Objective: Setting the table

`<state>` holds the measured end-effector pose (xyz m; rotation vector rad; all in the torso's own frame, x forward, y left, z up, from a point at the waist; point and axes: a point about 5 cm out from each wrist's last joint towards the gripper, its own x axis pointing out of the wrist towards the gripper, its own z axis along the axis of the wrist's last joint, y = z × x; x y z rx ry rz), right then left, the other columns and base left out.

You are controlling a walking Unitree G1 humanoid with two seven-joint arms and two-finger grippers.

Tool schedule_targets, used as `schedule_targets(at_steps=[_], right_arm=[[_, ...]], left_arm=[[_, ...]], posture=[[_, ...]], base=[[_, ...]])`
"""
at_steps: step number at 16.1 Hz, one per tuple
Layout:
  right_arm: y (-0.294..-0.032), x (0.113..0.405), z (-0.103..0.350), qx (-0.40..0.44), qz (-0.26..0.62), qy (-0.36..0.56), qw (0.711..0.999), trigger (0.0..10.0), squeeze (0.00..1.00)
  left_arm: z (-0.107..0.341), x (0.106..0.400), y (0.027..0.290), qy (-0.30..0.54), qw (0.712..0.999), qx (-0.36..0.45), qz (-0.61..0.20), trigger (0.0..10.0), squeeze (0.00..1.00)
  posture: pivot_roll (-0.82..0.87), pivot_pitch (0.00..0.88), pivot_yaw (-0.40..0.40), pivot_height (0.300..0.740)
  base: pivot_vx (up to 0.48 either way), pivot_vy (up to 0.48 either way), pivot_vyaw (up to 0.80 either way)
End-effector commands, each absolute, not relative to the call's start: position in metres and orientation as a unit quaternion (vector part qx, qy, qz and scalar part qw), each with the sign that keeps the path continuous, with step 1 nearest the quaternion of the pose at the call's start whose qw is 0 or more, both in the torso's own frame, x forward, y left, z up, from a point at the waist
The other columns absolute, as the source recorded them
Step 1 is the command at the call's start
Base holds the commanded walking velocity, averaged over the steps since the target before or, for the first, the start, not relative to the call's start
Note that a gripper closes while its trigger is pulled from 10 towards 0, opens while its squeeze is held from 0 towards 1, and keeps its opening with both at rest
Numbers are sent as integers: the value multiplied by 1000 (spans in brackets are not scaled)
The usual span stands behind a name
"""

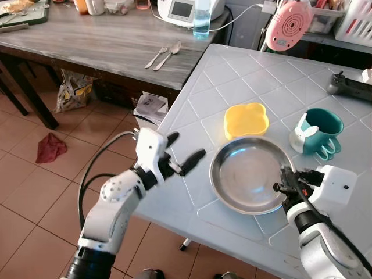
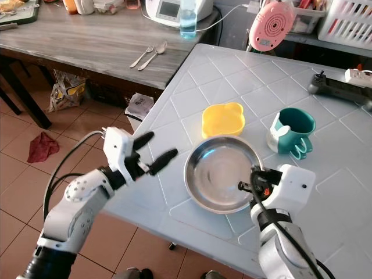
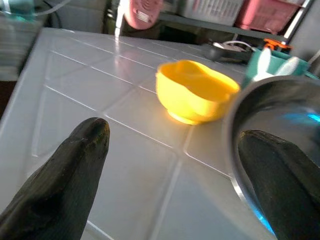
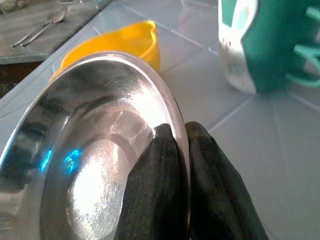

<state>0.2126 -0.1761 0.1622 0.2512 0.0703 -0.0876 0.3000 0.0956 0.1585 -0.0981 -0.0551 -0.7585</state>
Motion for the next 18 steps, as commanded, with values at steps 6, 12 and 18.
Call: schedule_targets(at_steps=[6, 12, 18], right_arm=[[-176, 208, 193, 112, -11, -84, 990, 10000, 0], [-188, 206, 196, 104, -48, -117, 986, 10000, 0], [-207, 202, 198, 98, -113, -132, 980, 10000, 0]], left_arm=[[163, 314, 96, -50, 943, -49, -327, 10000, 0], [165, 322, 104, -71, 968, -49, -238, 10000, 0], [158, 321, 97, -49, 964, -64, -252, 10000, 0]], posture=[[-23, 108, -1, 714], [-32, 112, -8, 714], [-39, 119, -5, 714]], base=[[0, 0, 0], [0, 0, 0], [0, 0, -267]])
